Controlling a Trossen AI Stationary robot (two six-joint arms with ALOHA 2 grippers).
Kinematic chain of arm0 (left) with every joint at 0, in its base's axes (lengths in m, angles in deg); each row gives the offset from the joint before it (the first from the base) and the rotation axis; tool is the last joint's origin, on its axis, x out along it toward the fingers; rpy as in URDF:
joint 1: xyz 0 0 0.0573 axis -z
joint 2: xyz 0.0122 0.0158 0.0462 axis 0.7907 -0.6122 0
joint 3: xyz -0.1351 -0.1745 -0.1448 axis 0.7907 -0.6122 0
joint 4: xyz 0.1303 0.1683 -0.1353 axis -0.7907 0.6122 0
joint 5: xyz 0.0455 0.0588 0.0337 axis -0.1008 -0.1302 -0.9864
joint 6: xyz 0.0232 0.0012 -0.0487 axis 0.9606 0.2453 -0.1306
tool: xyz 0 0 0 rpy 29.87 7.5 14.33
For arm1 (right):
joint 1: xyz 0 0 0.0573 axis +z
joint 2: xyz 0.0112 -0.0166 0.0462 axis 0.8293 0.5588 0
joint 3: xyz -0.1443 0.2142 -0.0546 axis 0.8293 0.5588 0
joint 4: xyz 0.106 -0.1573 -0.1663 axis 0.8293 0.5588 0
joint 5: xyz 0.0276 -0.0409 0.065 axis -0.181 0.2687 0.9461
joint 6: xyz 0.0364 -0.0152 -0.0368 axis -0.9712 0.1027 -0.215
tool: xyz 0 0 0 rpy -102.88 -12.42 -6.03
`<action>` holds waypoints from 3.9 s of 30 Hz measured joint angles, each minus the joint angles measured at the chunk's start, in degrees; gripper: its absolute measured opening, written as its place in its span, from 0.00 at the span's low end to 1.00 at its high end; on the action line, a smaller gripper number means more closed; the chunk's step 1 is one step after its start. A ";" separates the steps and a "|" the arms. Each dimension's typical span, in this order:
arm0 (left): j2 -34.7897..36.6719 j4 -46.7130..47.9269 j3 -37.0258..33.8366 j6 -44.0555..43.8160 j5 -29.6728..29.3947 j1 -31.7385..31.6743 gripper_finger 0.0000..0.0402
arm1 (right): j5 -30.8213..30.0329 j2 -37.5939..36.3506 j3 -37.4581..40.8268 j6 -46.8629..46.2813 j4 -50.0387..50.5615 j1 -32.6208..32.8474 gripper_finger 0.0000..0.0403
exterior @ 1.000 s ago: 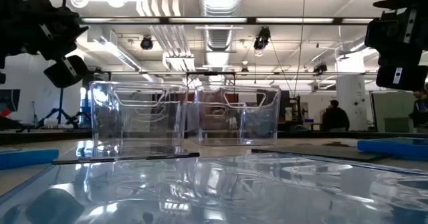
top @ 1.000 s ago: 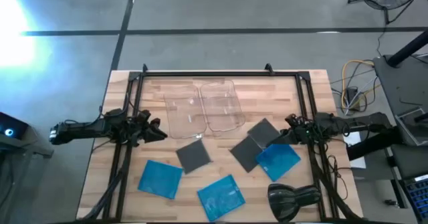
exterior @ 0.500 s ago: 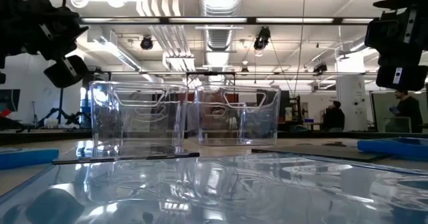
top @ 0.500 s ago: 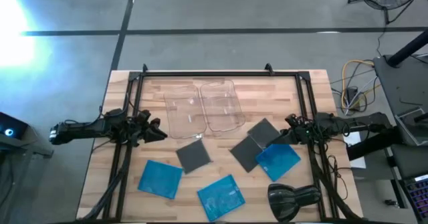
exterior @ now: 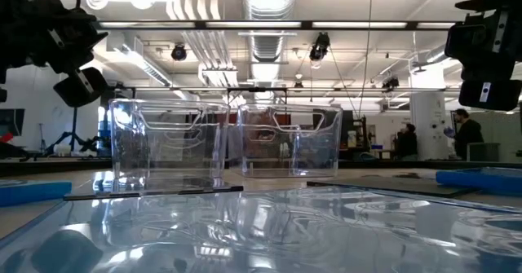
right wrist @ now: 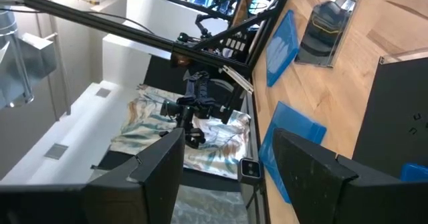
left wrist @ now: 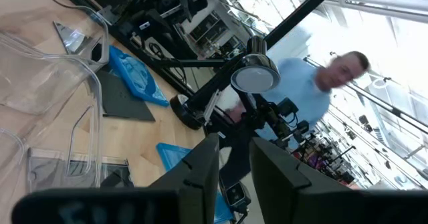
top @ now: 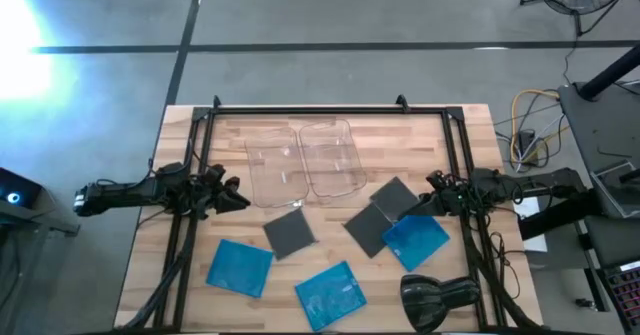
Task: Pick & place jewel cases by type
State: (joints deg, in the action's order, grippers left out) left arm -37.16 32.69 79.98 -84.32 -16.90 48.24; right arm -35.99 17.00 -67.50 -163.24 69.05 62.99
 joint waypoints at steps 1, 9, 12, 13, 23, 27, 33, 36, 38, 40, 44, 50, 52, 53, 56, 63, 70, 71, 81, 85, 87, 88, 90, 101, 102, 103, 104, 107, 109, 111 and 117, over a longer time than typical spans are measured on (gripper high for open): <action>0.00 0.00 0.00 0.00 0.02 0.02 0.17 | 0.00 0.02 0.00 0.15 0.00 0.00 0.55; -0.01 0.01 0.00 0.00 0.02 0.02 0.17 | 0.00 0.00 0.00 0.10 0.01 0.00 0.55; 0.00 0.00 0.00 0.00 0.02 0.02 0.17 | 0.00 0.02 0.00 0.53 0.01 0.00 0.55; 0.00 0.00 0.00 0.00 0.01 0.02 0.17 | -0.16 0.00 -0.01 1.45 0.02 0.02 0.55; -0.02 0.00 0.00 0.00 0.02 0.06 0.17 | -14.18 -0.11 0.00 11.92 -4.70 0.00 0.55; -0.02 0.00 0.00 0.00 0.02 0.07 0.17 | -14.19 -0.09 -0.02 0.67 -7.55 -0.02 0.55; -0.02 0.01 0.00 0.40 0.01 0.07 0.17 | -18.20 0.81 -0.02 -1.16 -7.98 0.00 0.55; -0.02 0.47 0.00 13.08 -3.54 -0.13 0.17 | -25.26 2.20 -0.02 0.26 -10.45 0.02 0.55; -0.02 0.68 0.00 19.50 -5.70 -0.15 0.17 | -31.07 3.70 -0.02 1.13 -12.01 0.00 0.55; 0.00 0.87 0.00 24.54 -7.86 -0.12 0.17 | -35.93 5.52 -0.02 1.42 -12.25 0.01 0.55; -0.02 0.08 0.00 30.03 -16.38 -0.13 0.17 | -39.12 10.87 -0.71 -1.65 -12.39 0.10 0.55; 0.02 -6.49 0.63 9.47 -25.70 -0.15 0.17 | -38.91 25.62 -11.66 -0.20 -9.67 0.99 0.55; -0.08 -8.42 0.69 6.97 -32.08 -0.09 0.17 | -37.99 32.21 -17.50 0.14 -4.79 1.03 0.55; -0.20 -8.98 0.76 6.51 -37.22 -0.14 0.17 | -36.92 35.61 -20.72 0.06 -0.96 1.06 0.55; -0.13 -10.83 0.77 -2.13 -47.88 -0.15 0.17 | -31.68 45.73 -30.03 -1.49 12.93 1.14 0.55; -1.11 -9.89 0.56 -13.96 -29.52 0.46 0.17 | -14.14 65.24 -43.15 0.08 25.97 1.44 0.55; -3.74 -10.31 3.57 -18.36 -20.09 9.09 0.16 | -4.26 80.65 -50.88 3.16 26.07 1.87 0.55; -4.44 -10.09 4.89 -17.18 -20.09 11.27 0.16 | -2.53 82.86 -51.91 3.76 26.07 2.28 0.55; -26.25 12.54 22.69 -4.19 -37.11 36.28 0.16 | 7.23 98.93 -61.70 6.54 26.09 7.21 0.55; -38.90 14.04 26.49 -5.36 -41.14 43.71 0.16 | 9.95 101.35 -63.98 7.49 26.07 8.37 0.55; -44.71 13.98 28.21 -6.76 -41.28 45.87 0.16 | 10.56 101.70 -64.62 8.41 25.98 8.81 0.55; -47.68 14.22 28.71 -7.46 -41.21 46.62 0.16 | 10.56 101.69 -64.68 9.09 25.99 9.00 0.55; -52.82 14.62 30.11 -8.38 -41.40 47.35 0.16 | 10.69 101.63 -64.59 10.64 25.92 9.27 0.55; -80.70 14.33 45.95 -8.92 -33.79 47.95 0.16 | 11.73 101.52 -62.87 21.08 26.45 13.43 0.55; -82.48 14.77 47.71 -8.03 -34.06 47.81 0.16 | 11.74 101.52 -63.15 22.08 26.38 13.89 0.55; -83.94 14.53 49.56 -7.07 -34.21 47.61 0.16 | 11.75 101.52 -63.46 23.11 26.44 14.36 0.55; -85.29 14.21 51.25 -6.45 -34.27 47.52 0.16 | 11.91 101.52 -63.86 24.20 26.45 14.83 0.55; -88.58 15.02 54.26 -4.78 -34.38 47.24 0.16 | 12.43 101.52 -65.02 28.13 25.23 16.45 0.55; -90.35 15.12 55.58 -3.72 -34.33 47.23 0.16 | 12.57 101.54 -65.72 30.77 23.24 17.68 0.55; -91.69 14.93 56.49 -2.73 -34.32 47.19 0.16 | 12.43 101.95 -65.81 33.13 21.34 18.62 0.55; -94.29 14.89 56.57 -2.43 -34.21 46.95 0.16 | 11.54 107.14 -65.98 37.47 17.81 18.95 0.55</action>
State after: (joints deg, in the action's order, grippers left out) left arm -131.45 47.58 136.54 -86.75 -51.11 95.19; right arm -24.45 124.13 -133.48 -125.77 86.86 81.94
